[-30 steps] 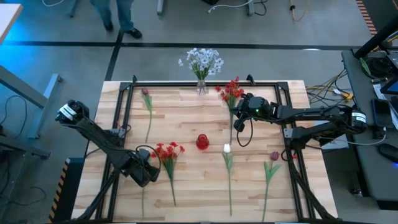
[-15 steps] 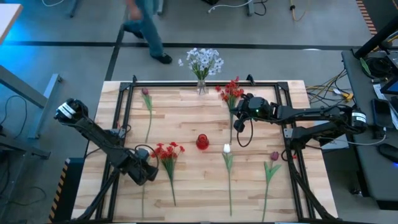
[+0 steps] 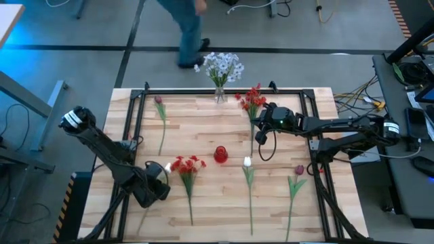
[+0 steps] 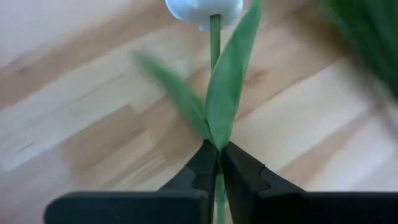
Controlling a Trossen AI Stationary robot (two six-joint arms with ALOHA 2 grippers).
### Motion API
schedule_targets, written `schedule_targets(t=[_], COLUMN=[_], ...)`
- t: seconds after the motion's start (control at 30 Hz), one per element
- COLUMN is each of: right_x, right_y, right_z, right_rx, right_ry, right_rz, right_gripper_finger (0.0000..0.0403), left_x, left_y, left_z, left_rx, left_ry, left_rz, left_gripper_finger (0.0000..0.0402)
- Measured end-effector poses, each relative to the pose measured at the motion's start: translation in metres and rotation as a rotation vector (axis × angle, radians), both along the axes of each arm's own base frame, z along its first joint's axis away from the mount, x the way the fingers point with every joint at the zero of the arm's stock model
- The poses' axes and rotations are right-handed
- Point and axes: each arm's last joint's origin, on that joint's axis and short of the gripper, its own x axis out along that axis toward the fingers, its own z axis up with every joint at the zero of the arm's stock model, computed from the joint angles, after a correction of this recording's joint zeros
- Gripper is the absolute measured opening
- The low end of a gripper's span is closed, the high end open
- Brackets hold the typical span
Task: Sort flowers into vase by color
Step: Put the left white tulip flower into the transparent vase
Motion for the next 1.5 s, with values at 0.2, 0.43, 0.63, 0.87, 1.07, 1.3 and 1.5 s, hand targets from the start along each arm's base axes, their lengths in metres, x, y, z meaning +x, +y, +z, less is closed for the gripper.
schedule_targets(t=[0.2, 0.43, 0.63, 0.87, 1.07, 1.3, 1.5], right_x=[0.005, 0.012, 0.015, 0.032, 0.061, 0.093, 0.116], right_y=[0.006, 0.026, 0.046, 0.059, 0.057, 0.055, 0.053], right_z=[0.005, 0.008, 0.015, 0.03, 0.03, 0.027, 0.03], right_rx=[-0.026, -0.048, -0.074, -0.079, -0.075, -0.087, -0.069], right_ry=[-0.053, -0.142, -0.312, -0.444, -0.418, -0.424, -0.478], right_rz=[0.039, 0.237, 0.38, 0.434, 0.436, 0.449, 0.441], right_gripper_finger=[0.0018, 0.0018, 0.0018, 0.0071, 0.0151, 0.0184, 0.0178], left_x=[-0.003, 0.004, 0.005, 0.009, 0.024, 0.055, 0.072], left_y=[-0.002, 0.001, 0.01, 0.033, 0.05, 0.088, 0.129], left_z=[0.035, 0.054, 0.07, 0.097, 0.115, 0.117, 0.12], left_rx=[0.178, 0.459, 0.765, 0.914, 0.925, 0.948, 0.991], left_ry=[-0.162, -0.464, -0.586, -0.567, -0.601, -0.759, -0.995], left_rz=[-0.021, -0.131, -0.219, -0.295, -0.416, -0.564, -0.624], left_gripper_finger=[0.0002, 0.0001, 0.0, 0.0, 0.0, 0.0, 0.0])
